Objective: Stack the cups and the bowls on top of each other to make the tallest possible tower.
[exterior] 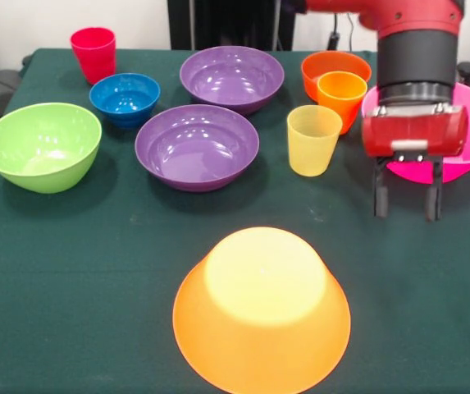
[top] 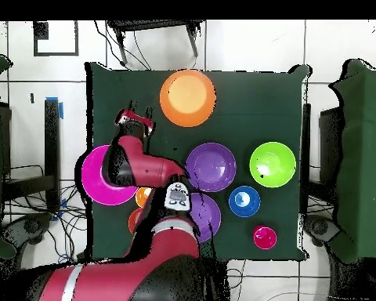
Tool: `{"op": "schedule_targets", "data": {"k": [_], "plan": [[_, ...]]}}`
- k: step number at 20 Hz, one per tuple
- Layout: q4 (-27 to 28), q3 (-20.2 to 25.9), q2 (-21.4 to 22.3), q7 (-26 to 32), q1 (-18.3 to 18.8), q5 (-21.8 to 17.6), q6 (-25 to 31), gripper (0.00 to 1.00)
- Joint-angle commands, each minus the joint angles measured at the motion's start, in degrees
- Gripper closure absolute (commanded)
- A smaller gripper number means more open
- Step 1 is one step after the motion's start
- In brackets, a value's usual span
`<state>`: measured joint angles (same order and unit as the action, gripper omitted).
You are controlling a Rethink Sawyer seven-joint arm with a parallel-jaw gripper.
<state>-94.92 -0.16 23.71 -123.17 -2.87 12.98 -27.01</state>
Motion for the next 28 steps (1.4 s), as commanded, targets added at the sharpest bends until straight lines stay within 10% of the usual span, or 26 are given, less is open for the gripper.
{"op": "schedule_targets", "data": {"k": [1, 10, 28], "plan": [[-10.66, 1.01, 0.26, -15.57, -3.55, 11.46, 10.75, 0.0], [-18.3, 1.89, 1.36, -25.04, -8.12, 27.18, 5.27, 0.0], [-16.39, 2.45, 0.7, -33.04, -4.88, 14.97, -5.25, 0.0]]}}
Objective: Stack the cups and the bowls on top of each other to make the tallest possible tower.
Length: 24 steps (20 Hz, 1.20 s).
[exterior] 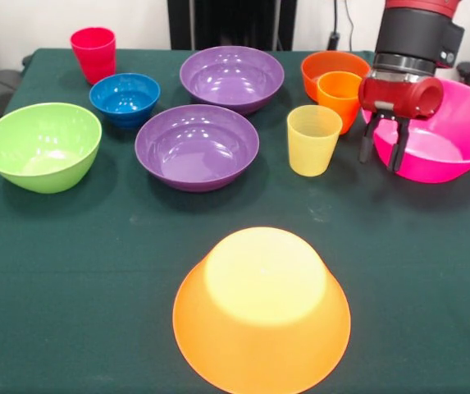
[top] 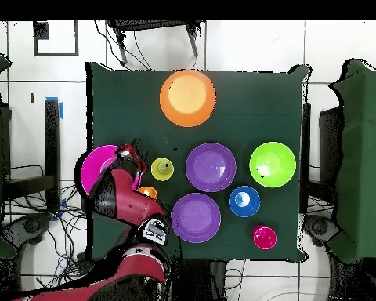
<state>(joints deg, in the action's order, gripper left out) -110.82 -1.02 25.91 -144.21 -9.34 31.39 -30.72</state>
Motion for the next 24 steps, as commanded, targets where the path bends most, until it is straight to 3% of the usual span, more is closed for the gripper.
{"op": "schedule_targets", "data": {"k": [1, 4, 8, 16, 20, 24], "plan": [[-0.94, 3.39, -1.14, -12.16, 1.47, -2.57, -0.81, 0.0], [-2.31, 3.39, 0.51, -12.49, 0.07, 1.33, 1.24, 0.0], [-3.72, 1.4, 3.34, -11.27, -4.45, 8.73, 3.55, 0.0], [-4.27, -1.9, 6.16, -7.85, -9.11, 17.08, 6.11, 0.0], [-4.17, -2.71, 6.89, -7.12, -9.7, 18.35, 6.52, 0.0], [-3.03, -1.03, 5.12, -10.0, -8.3, 16.15, 4.08, 0.0]]}}
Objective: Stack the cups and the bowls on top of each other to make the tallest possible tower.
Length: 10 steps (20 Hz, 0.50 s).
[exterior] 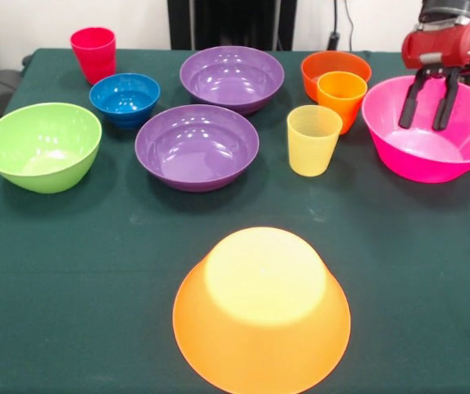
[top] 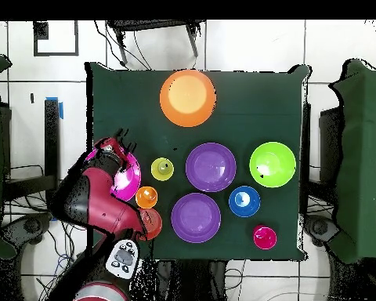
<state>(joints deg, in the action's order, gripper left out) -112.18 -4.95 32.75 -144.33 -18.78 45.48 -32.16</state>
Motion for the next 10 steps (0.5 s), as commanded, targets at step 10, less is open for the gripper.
{"op": "schedule_targets", "data": {"k": [10], "plan": [[2.47, 9.83, -8.47, -19.31, 4.64, 0.14, 1.92, 0.0]]}}
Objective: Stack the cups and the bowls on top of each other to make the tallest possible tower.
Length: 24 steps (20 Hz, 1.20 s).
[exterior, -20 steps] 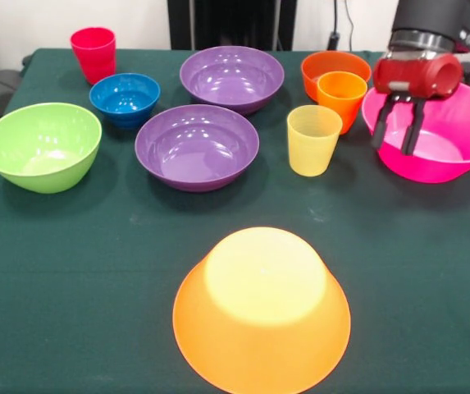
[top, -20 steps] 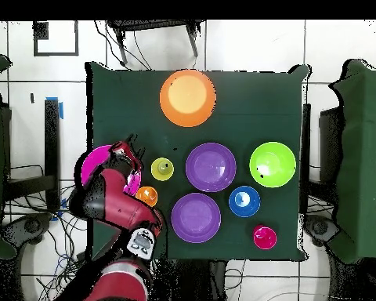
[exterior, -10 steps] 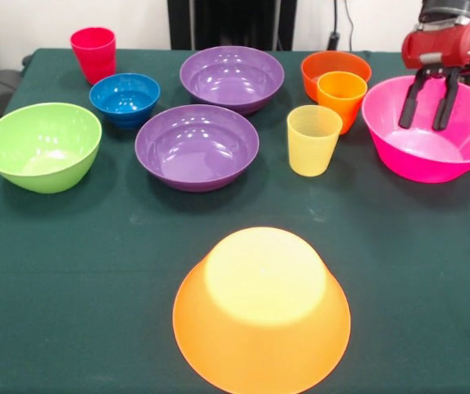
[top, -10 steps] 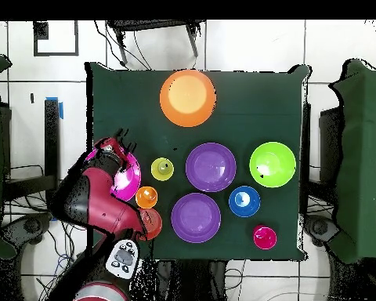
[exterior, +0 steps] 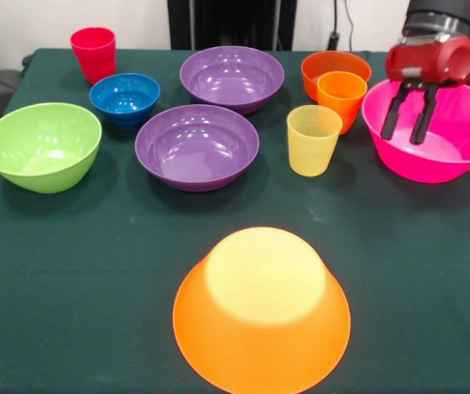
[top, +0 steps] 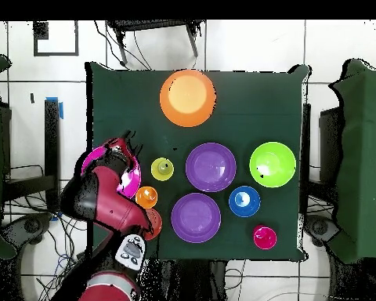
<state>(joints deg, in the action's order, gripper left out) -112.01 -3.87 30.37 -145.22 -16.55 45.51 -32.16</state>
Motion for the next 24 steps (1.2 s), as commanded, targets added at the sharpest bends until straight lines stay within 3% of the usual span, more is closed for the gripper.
{"op": "schedule_targets", "data": {"k": [1, 9, 14, 20, 22, 24], "plan": [[2.49, 9.16, -6.4, -18.86, 2.53, 0.22, 1.83, 0.0], [2.17, 7.91, -3.79, -11.97, 0.14, 10.29, 10.1, 0.0], [2.84, 5.86, -3.19, -7.93, -0.49, 11.37, 10.47, 0.0], [1.98, 2.28, -2.56, 3.42, -7.41, 29.98, 17.14, 0.0], [0.84, 2.52, -2.31, 10.14, -9.43, 39.14, 17.89, 0.0], [-1.79, 7.54, -0.09, 20.2, -8.67, 49.98, 13.78, 0.0]]}}
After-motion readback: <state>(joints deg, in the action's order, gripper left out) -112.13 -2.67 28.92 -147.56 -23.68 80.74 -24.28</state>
